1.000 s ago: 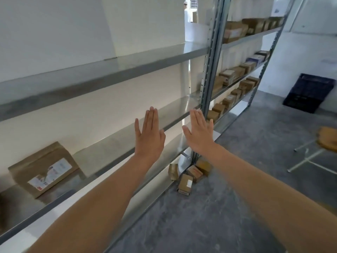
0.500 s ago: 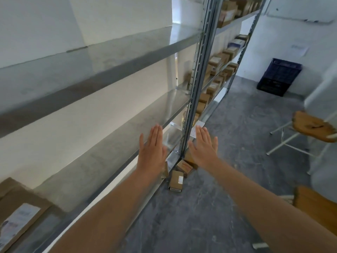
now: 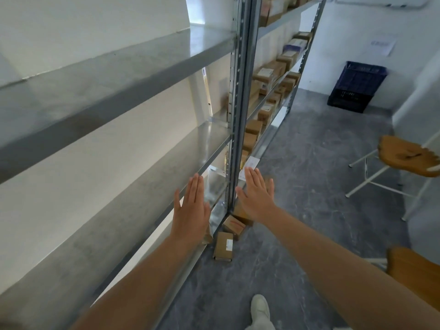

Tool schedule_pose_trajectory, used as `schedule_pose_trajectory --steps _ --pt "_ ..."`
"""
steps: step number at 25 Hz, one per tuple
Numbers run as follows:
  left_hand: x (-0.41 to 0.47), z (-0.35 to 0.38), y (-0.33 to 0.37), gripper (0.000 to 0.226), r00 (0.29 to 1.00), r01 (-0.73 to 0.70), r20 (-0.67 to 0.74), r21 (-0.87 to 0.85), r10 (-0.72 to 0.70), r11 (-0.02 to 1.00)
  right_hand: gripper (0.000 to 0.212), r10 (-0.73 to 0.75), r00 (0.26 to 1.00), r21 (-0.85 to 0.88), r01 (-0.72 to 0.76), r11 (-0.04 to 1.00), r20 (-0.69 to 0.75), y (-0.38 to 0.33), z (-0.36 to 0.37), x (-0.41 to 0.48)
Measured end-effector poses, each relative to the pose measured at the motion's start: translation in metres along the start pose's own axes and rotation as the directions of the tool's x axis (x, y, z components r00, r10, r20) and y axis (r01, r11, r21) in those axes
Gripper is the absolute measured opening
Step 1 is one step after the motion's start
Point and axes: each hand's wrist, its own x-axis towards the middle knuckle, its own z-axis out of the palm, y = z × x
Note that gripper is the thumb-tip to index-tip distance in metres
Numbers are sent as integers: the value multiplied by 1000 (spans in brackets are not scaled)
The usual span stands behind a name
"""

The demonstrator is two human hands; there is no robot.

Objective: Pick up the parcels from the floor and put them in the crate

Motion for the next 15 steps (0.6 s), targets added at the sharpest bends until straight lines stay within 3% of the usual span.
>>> schedule_pose_trajectory --steps 6,10,15 --pt "60 32 30 62 998 47 45 12 -48 999 66 -7 991 27 4 1000 132 63 15 89" --pt "91 78 46 62 982 45 180 53 -54 998 66 -27 971 66 12 998 237 110 33 135" --pt "99 151 76 52 960 168 235 -37 -154 985 65 7 930 35 -21 999 368 163 84 174"
